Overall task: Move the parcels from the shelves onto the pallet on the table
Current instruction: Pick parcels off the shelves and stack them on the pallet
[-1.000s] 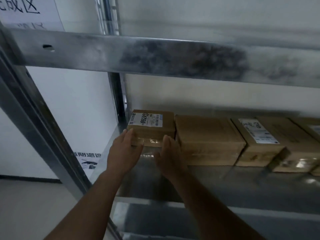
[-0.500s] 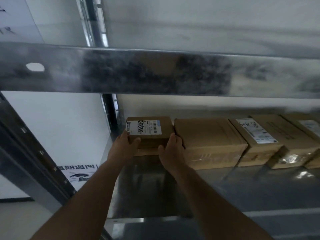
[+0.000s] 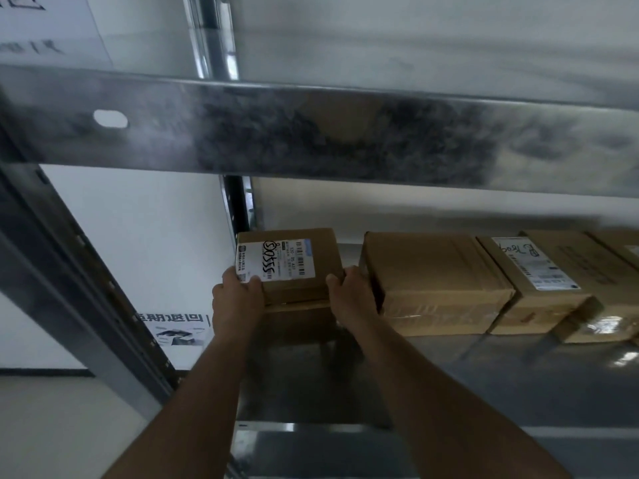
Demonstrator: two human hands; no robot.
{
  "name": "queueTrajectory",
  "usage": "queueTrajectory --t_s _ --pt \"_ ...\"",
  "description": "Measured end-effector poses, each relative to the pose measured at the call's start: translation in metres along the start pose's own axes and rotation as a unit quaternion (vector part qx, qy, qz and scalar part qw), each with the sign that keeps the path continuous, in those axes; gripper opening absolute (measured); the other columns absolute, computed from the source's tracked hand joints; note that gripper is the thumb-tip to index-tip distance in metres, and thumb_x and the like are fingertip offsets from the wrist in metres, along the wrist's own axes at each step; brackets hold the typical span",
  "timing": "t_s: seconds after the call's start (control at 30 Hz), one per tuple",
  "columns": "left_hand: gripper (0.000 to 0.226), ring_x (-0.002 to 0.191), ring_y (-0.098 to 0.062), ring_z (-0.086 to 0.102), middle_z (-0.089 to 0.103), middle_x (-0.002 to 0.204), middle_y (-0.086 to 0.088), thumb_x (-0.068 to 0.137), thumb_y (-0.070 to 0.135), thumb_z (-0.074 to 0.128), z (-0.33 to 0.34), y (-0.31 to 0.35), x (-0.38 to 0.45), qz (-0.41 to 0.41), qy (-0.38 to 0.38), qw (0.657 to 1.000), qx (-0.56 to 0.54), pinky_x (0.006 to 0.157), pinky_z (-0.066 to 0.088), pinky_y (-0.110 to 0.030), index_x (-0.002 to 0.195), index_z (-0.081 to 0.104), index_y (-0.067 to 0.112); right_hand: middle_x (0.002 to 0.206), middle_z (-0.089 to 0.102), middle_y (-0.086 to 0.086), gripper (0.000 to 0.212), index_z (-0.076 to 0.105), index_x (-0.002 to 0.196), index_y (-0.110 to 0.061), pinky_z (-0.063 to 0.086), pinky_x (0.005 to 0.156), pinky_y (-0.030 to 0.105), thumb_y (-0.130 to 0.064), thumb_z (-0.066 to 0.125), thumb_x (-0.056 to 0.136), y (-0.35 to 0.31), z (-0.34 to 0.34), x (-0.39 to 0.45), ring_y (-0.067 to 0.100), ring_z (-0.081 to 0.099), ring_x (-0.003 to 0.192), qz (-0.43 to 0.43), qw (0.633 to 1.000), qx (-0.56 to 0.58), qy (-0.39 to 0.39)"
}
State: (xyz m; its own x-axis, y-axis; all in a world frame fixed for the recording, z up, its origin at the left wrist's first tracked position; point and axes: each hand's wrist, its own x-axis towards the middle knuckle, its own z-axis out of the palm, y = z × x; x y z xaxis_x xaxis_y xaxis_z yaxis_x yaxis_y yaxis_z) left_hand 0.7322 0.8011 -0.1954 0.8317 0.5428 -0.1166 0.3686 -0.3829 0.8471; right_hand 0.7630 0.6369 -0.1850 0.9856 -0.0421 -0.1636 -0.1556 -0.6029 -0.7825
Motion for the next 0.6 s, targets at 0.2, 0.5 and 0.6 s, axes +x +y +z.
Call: queueTrajectory --t_s 0.2,0.5,0.6 --pt "0.044 0.115 -0.028 0.052 0.053 0.13 -0.003 0.096 0.026 0.044 -0.003 -0.011 -0.02 0.013 -0.008 0.996 -0.084 0.099 0.043 -0.052 0.138 0.032 0.023 0.13 0.05 0.005 0.042 0.03 0.142 -0.017 0.036 0.081 0.025 -0.024 0.037 0.101 0.002 -0.001 -0.017 0.007 0.045 0.096 -0.012 0.995 0.085 -0.054" --pt "0.049 0.117 -0.016 0.048 0.051 0.133 0.004 0.095 0.02 0.049 -0.025 -0.024 -0.108 0.07 0.01 0.988 -0.14 0.092 0.038 -0.032 0.141 0.034 0.027 0.112 0.056 0.001 0.042 0.041 0.13 -0.023 0.052 0.085 0.038 -0.039 0.044 0.092 0.031 -0.011 -0.078 0.017 0.058 0.101 -0.124 0.988 0.09 0.004" --pt "0.053 0.112 -0.01 0.05 0.051 0.134 0.009 0.094 0.022 0.052 -0.026 -0.028 -0.148 0.092 0.018 0.984 -0.149 0.087 0.039 -0.023 0.142 0.033 0.034 0.125 0.053 0.004 0.043 0.04 0.136 -0.018 0.045 0.096 0.035 -0.028 0.049 0.095 0.046 -0.029 -0.106 0.016 0.052 0.112 -0.168 0.982 0.082 0.024"
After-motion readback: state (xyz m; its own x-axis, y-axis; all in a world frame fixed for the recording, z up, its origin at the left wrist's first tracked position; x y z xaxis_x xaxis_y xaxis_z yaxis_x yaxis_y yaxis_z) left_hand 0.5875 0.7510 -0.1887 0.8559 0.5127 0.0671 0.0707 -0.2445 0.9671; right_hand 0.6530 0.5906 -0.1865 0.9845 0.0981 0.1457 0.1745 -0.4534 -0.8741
